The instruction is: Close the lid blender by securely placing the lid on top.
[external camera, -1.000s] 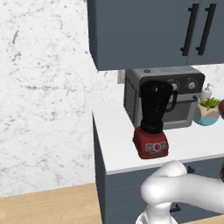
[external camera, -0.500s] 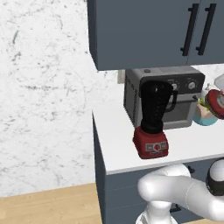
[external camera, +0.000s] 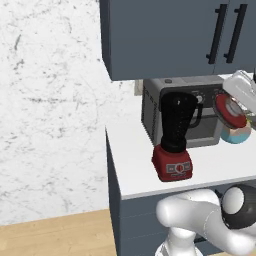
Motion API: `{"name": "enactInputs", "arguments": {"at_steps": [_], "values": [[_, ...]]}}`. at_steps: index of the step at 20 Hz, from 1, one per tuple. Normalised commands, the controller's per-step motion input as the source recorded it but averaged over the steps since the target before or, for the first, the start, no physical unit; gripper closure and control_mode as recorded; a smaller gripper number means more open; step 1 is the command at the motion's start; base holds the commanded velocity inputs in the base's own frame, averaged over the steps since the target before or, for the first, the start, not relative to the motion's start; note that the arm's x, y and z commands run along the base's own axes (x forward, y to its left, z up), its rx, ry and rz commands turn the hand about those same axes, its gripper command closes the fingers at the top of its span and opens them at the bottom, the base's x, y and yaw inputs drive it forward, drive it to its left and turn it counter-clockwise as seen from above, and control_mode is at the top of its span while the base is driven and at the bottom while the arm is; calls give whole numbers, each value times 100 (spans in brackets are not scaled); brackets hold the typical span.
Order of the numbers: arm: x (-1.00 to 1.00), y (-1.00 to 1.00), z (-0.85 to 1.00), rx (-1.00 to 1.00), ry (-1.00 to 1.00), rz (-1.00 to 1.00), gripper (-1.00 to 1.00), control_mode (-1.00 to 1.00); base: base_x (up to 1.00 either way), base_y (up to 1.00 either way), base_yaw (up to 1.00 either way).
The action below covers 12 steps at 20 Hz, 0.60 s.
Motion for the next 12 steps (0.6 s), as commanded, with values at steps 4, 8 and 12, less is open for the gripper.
{"name": "enactInputs", "arguments": {"at_steps": [4, 8, 12], "values": [[17, 62, 48, 0, -4, 16, 100, -100, 0, 0, 0], [14, 63, 68, -5, -6, 15, 100, -100, 0, 0, 0], [19, 65, 57, -13, -6, 9, 100, -100, 0, 0, 0]]}}
